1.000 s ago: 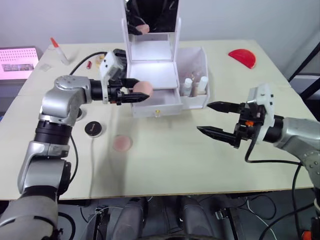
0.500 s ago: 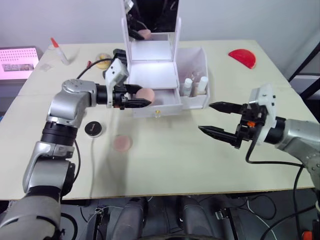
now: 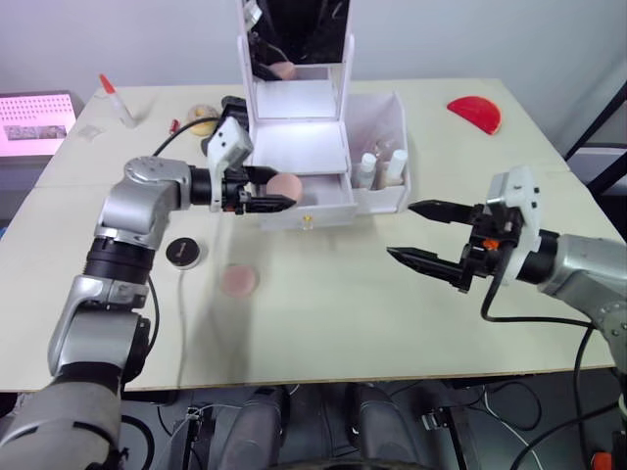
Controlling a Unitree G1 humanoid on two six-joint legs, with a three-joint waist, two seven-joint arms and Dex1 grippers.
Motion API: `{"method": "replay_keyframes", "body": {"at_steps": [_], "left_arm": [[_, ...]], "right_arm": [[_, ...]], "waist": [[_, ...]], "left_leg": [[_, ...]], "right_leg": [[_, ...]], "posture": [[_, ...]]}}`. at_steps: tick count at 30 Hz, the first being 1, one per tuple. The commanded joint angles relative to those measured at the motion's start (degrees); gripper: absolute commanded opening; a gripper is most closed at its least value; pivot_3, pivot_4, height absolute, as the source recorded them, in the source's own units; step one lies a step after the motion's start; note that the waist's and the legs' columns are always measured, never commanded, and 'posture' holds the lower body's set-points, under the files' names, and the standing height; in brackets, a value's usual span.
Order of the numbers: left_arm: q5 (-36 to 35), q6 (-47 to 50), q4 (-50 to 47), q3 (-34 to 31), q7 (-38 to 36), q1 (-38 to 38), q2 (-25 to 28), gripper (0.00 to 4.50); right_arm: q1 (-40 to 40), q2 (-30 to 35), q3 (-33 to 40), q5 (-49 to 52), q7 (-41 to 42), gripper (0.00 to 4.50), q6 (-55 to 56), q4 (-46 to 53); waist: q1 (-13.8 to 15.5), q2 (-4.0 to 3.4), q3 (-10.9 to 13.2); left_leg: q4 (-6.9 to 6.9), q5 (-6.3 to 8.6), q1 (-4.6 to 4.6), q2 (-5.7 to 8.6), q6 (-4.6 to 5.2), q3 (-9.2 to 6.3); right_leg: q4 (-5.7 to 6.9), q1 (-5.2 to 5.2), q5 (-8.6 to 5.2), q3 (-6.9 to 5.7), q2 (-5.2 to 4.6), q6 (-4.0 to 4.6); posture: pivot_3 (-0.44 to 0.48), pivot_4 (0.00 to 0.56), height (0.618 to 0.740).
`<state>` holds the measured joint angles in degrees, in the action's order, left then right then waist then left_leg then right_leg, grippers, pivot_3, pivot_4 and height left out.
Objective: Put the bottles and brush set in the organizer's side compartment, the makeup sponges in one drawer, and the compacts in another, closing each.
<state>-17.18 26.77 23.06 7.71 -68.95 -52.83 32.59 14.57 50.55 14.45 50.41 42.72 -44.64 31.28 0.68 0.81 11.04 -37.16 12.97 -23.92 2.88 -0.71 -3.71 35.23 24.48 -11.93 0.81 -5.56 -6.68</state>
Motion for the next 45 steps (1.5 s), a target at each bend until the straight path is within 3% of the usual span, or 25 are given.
{"method": "replay_keyframes", "body": {"at_steps": [1,8,13,18,23,27,31,36,45], "left_arm": [[0.63,0.15,0.30,-1.03,0.76,-1.19,0.22,4.42],[-2.47,3.31,-4.64,-3.57,-0.37,-0.28,1.70,4.42],[-7.50,6.75,-13.50,-8.43,-2.89,5.79,7.17,4.42],[-13.86,11.15,-21.14,-20.33,-1.80,17.80,15.30,4.42],[-13.08,9.52,-24.13,-31.09,1.64,33.20,20.48,4.42],[-7.99,1.69,-15.84,-44.87,4.43,48.40,23.53,4.42],[-6.87,-3.54,-11.48,-51.30,5.49,56.55,23.72,4.42],[-7.44,-5.85,-10.47,-54.41,7.27,60.76,22.95,4.42],[-9.02,-6.23,-10.94,-52.79,8.12,60.23,22.53,4.42]], "right_arm": [[0.36,-0.03,1.77,0.86,-0.18,4.50,0.43,1.24],[-0.08,0.32,2.52,1.35,-0.29,4.50,0.25,1.41],[-2.28,1.55,5.91,0.61,0.15,4.50,0.50,0.31],[-6.01,3.24,11.20,-3.42,1.53,4.50,2.95,-5.08],[-9.38,4.14,14.01,-8.79,4.76,4.50,7.84,-11.26],[-15.68,3.65,20.15,-12.58,10.72,4.50,15.09,-19.98],[-18.56,3.64,22.85,-14.80,14.20,4.50,20.29,-26.34],[-20.98,3.31,23.90,-16.12,17.32,4.50,23.13,-30.45],[-19.80,2.82,22.58,-16.57,17.57,4.50,24.17,-31.41]], "waist": [[0.06,0.01,-0.01],[-0.05,0.01,0.00],[-0.48,0.01,0.00],[-1.06,0.00,0.00],[-1.24,0.00,-0.01],[-1.25,0.00,-0.01],[-1.18,0.00,-0.01],[-1.00,0.01,-0.02],[-1.41,0.00,-0.03]], "left_leg": [[-0.02,0.00,0.00,0.00,0.00,-0.02],[-0.05,0.00,-0.01,0.00,0.00,-0.02],[0.05,0.00,-0.01,-0.03,0.01,-0.04],[0.07,0.01,0.03,-0.10,0.01,-0.13],[0.12,0.02,0.09,-0.10,0.02,-0.08],[0.19,0.04,0.16,-0.15,0.03,-0.02],[0.21,0.08,0.25,-0.20,0.05,0.16],[0.20,0.21,0.34,-0.72,-0.17,0.59],[0.34,0.20,0.28,-0.75,-0.15,0.72]], "right_leg": [[0.00,-0.02,0.00,-0.01,0.00,0.00],[0.00,-0.02,0.00,0.00,0.00,0.00],[-0.01,0.03,0.00,0.03,0.00,-0.01],[0.00,0.05,-0.01,0.04,0.01,0.01],[-0.04,0.02,-0.10,0.10,-0.01,0.18],[-0.08,0.00,-0.12,0.14,-0.01,0.21],[-0.12,-0.03,-0.13,0.23,-0.04,0.24],[-0.29,-0.17,-0.16,0.03,-0.34,0.26],[-0.29,-0.14,-0.15,0.06,-0.34,0.27]], "posture": [[0.000,0.150,0.737],[0.000,0.150,0.737],[0.000,0.150,0.737],[0.000,0.150,0.737],[0.000,0.150,0.737],[0.000,0.150,0.737],[0.000,0.150,0.737],[0.000,0.150,0.737],[0.000,0.150,0.737]]}}
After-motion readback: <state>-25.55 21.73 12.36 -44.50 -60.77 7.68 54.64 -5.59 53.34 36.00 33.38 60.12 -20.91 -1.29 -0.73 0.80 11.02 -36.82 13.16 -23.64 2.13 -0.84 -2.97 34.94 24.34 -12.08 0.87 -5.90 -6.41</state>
